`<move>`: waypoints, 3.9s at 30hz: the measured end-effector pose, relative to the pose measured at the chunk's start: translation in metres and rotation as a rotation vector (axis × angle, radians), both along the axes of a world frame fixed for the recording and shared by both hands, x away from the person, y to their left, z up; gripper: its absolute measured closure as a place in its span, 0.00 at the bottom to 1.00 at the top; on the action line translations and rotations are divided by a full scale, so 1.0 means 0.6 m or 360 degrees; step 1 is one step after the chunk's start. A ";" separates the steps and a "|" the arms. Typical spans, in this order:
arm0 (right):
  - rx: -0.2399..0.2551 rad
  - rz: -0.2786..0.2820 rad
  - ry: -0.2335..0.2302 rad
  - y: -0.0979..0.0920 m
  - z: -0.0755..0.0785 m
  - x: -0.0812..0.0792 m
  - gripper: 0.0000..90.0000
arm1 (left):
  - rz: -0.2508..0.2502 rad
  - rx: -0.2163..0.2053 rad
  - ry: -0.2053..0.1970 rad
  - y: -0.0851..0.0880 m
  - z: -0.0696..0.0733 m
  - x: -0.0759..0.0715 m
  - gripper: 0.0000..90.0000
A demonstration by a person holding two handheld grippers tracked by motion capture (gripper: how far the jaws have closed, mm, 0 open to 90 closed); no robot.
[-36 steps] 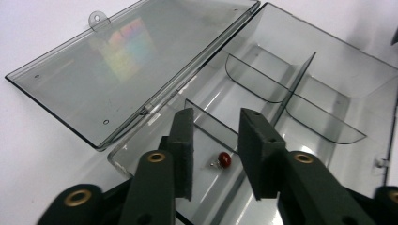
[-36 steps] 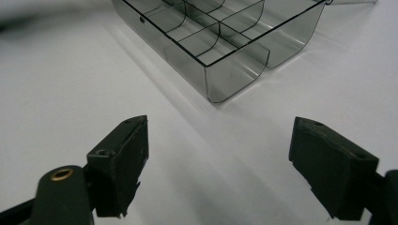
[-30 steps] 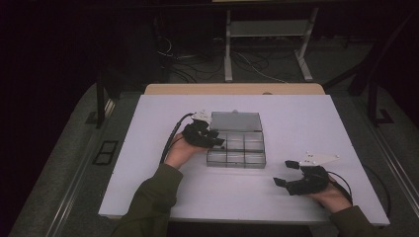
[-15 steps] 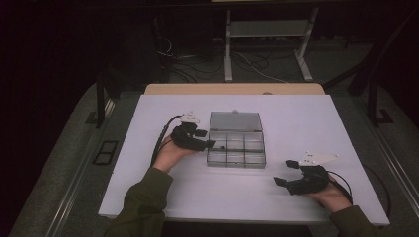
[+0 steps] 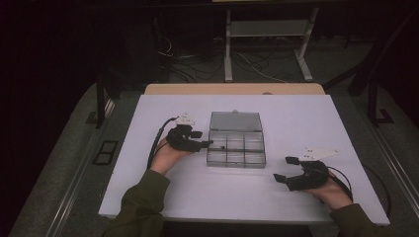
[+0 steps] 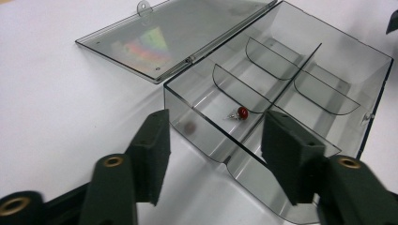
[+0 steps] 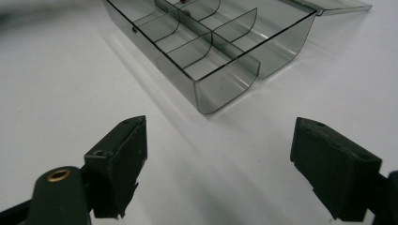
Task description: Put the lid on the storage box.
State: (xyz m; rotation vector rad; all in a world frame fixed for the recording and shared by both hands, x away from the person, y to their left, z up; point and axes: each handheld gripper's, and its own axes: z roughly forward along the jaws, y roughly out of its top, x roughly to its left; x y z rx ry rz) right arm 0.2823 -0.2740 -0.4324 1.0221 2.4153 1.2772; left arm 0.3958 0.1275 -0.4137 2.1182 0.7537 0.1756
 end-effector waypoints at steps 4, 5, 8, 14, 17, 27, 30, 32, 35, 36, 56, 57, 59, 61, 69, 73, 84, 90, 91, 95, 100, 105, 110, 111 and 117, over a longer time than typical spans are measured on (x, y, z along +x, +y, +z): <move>0.0005 -0.0013 0.0022 -0.001 0.006 0.013 0.21 | 0.0035 -0.0033 -0.0017 0.002 0.001 0.003 0.60; 0.0005 -0.0017 0.0029 0.000 0.007 0.018 0.21 | 0.0035 -0.0039 -0.0020 0.003 0.000 0.004 0.63; -0.0008 -0.0031 0.0046 0.000 0.011 0.030 0.21 | 0.0049 -0.0038 -0.0020 0.002 -0.001 0.006 0.72; -0.0001 -0.0047 0.0049 0.003 0.019 0.053 0.26 | 0.0067 -0.0037 -0.0034 0.000 -0.001 0.011 0.86; -0.0005 -0.0048 0.0047 0.009 0.023 0.066 0.31 | 0.0066 -0.0032 -0.0027 -0.002 -0.003 0.015 0.93; 0.0030 -0.0061 0.0048 0.022 0.040 0.107 0.61 | 0.0062 -0.0017 -0.0026 -0.009 -0.006 0.023 0.99; 0.0038 -0.0069 0.0061 0.026 0.040 0.122 0.72 | 0.0081 -0.0035 -0.0033 -0.010 -0.004 0.026 0.99; 0.0032 -0.0068 0.0066 0.029 0.041 0.132 0.78 | 0.0074 -0.0031 -0.0036 -0.011 -0.004 0.029 0.99; 0.0032 -0.0064 0.0065 0.034 0.042 0.147 0.87 | 0.0085 -0.0035 -0.0028 -0.014 -0.004 0.034 0.99; 0.0027 -0.0067 0.0067 0.035 0.042 0.152 0.90 | 0.0083 -0.0037 -0.0034 -0.014 -0.004 0.035 0.99; 0.0042 -0.0157 0.0083 0.038 0.039 0.245 0.99 | 0.0197 -0.0056 -0.0031 -0.010 -0.010 0.085 0.99; 0.0034 -0.0157 0.0084 0.038 0.039 0.249 0.99 | 0.0205 -0.0068 -0.0028 -0.009 -0.012 0.088 0.99; 0.0040 -0.0163 0.0090 0.037 0.039 0.256 0.99 | 0.0231 -0.0081 -0.0015 -0.008 -0.015 0.094 0.99; 0.0047 -0.0174 0.0089 0.037 0.040 0.261 0.99 | 0.0240 -0.0074 -0.0005 -0.007 -0.019 0.101 0.99; 0.0041 -0.0214 0.0126 0.043 0.024 0.280 0.99 | 0.0269 -0.0040 0.0051 -0.012 -0.041 0.114 0.99; 0.0014 -0.0233 0.0163 0.044 0.012 0.284 0.99 | 0.0262 -0.0023 0.0054 -0.014 -0.047 0.117 0.99; -0.0065 -0.0234 0.0252 0.046 -0.020 0.290 0.99 | 0.0275 -0.0032 0.0081 -0.021 -0.056 0.124 0.99; -0.0067 -0.0229 0.0262 0.049 -0.028 0.294 0.99 | 0.0263 -0.0012 0.0089 -0.028 -0.059 0.128 0.99; -0.0072 -0.0231 0.0262 0.050 -0.028 0.294 0.99 | 0.0260 -0.0012 0.0089 -0.027 -0.058 0.128 0.99; -0.0075 -0.0231 0.0262 0.054 -0.031 0.297 0.99 | 0.0259 -0.0020 0.0089 -0.027 -0.057 0.130 0.99; -0.0091 -0.0228 0.0264 0.061 -0.035 0.300 0.99 | 0.0261 -0.0044 0.0098 -0.026 -0.056 0.134 0.99; -0.0085 -0.0223 0.0261 0.062 -0.036 0.304 0.99 | 0.0279 -0.0001 0.0123 -0.029 -0.064 0.141 0.99; -0.0068 -0.0226 0.0259 0.062 -0.036 0.307 0.99 | 0.0269 0.0004 0.0144 -0.034 -0.071 0.143 0.99; -0.0066 -0.0228 0.0258 0.063 -0.035 0.308 0.99 | 0.0264 0.0004 0.0138 -0.035 -0.071 0.143 0.99; -0.0055 -0.0227 0.0248 0.068 -0.034 0.311 0.99 | 0.0261 -0.0024 0.0142 -0.038 -0.070 0.143 0.99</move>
